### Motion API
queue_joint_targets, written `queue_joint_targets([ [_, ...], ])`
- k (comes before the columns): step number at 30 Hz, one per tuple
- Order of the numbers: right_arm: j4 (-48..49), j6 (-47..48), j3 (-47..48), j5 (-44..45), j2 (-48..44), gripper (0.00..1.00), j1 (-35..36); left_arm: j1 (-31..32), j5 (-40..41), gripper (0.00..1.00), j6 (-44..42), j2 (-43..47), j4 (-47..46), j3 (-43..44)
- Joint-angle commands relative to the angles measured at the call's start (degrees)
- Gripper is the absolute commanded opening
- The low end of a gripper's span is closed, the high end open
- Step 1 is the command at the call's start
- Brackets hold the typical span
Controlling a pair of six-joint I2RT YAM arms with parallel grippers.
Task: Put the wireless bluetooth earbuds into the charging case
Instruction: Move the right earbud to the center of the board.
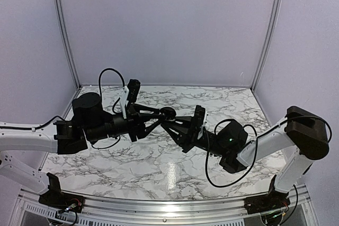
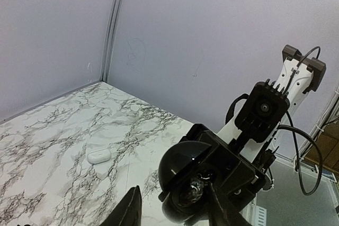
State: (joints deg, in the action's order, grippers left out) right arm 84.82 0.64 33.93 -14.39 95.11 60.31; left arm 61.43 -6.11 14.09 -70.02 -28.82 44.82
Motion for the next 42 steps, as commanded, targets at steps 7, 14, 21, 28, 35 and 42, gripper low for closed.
queue_joint_targets([
  [7,0.24,0.19,-0.21,-1.87,-2.75,0.00,0.68,-2.16,0.92,0.48,0.84,6.28,6.14,-0.31],
  [14,-1.41,0.15,-2.04,-1.20,-4.92,0.00,0.30,-6.70,1.68,0.53,2.23,4.84,13.03,2.80],
  [21,-6.95,-2.90,-7.10,-0.29,-11.63,0.00,-3.15,-17.16,5.36,0.53,-3.14,-8.39,39.93,17.79],
  [28,-14.49,-2.86,-11.93,0.71,-20.00,0.00,-5.61,-23.51,2.91,0.49,-3.40,-24.32,48.26,26.76],
  [35,-16.89,-2.80,-14.94,1.47,-23.50,0.00,-7.08,-23.72,2.66,0.47,-6.22,-34.10,48.61,31.57],
  [42,-16.23,-3.27,-16.45,1.21,-23.79,0.00,-7.57,-24.10,-0.12,0.53,-21.83,-44.38,62.13,44.80],
])
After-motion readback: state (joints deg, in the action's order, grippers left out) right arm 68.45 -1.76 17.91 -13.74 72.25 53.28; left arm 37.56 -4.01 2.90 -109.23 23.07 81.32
